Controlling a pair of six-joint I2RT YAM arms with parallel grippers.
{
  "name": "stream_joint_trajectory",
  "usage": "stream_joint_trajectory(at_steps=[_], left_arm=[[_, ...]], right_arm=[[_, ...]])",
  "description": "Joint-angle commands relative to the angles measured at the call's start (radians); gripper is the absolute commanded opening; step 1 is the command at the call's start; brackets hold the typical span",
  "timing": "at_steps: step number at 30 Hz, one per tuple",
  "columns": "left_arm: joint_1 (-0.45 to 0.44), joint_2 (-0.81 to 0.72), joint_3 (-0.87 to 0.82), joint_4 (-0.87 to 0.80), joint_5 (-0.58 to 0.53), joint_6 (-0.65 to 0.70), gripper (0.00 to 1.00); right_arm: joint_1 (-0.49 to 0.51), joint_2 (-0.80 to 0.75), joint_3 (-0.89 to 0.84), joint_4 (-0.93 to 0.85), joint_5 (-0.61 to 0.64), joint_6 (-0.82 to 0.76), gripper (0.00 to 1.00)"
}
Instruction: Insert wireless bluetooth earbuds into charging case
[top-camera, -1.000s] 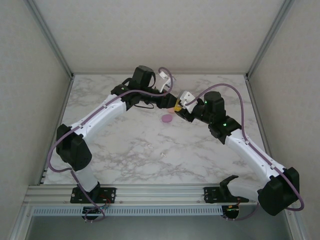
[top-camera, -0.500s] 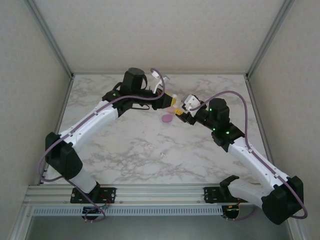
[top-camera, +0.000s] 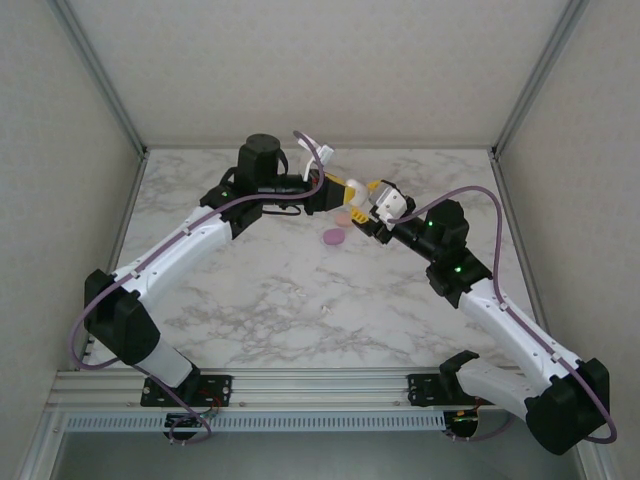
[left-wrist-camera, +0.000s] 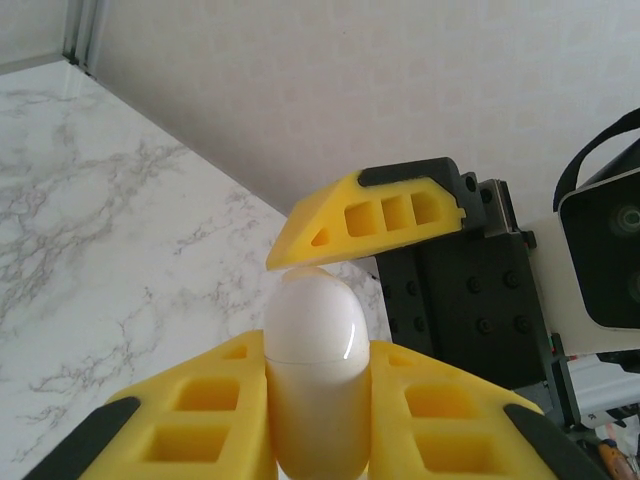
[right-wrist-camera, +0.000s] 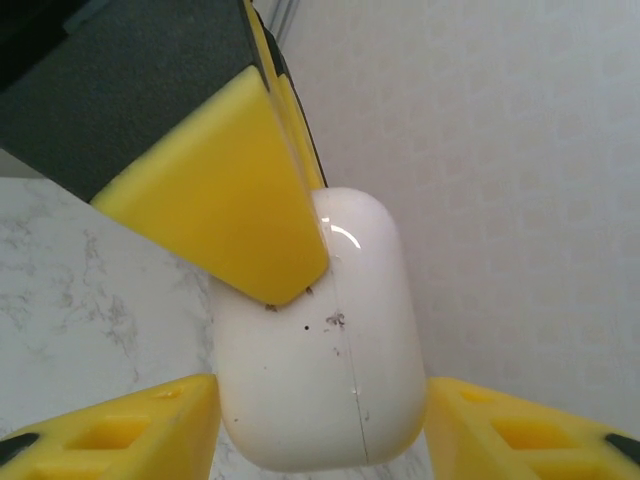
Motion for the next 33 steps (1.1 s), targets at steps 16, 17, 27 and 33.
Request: stream_joint_trajectory(at_steps=[16,17,27,33], left_arm=[[0.006,0.008,0.003,0.033,0.036,-0.068,0.15],[0.004,0.009,0.003,0.034,0.034,-0.070,0.15],[0.004,0.025,0.018,0.000,0.032,-0.063,0.16],[0.004,0.028,0.022,-0.002,0.037,-0.064,0.16]], right_arm=[[-0.003,0.004,0.027,0.082,-0.006,-0.043,0.56],[-0.004,0.005,0.028,0.087,-0.007,-0.041,0.56],[-0.003,0.012,0.050,0.073,-0.031,-0.043,0.52],[-0.002,0.026,0.069,0.055,-0.048,-0.055,0.53]])
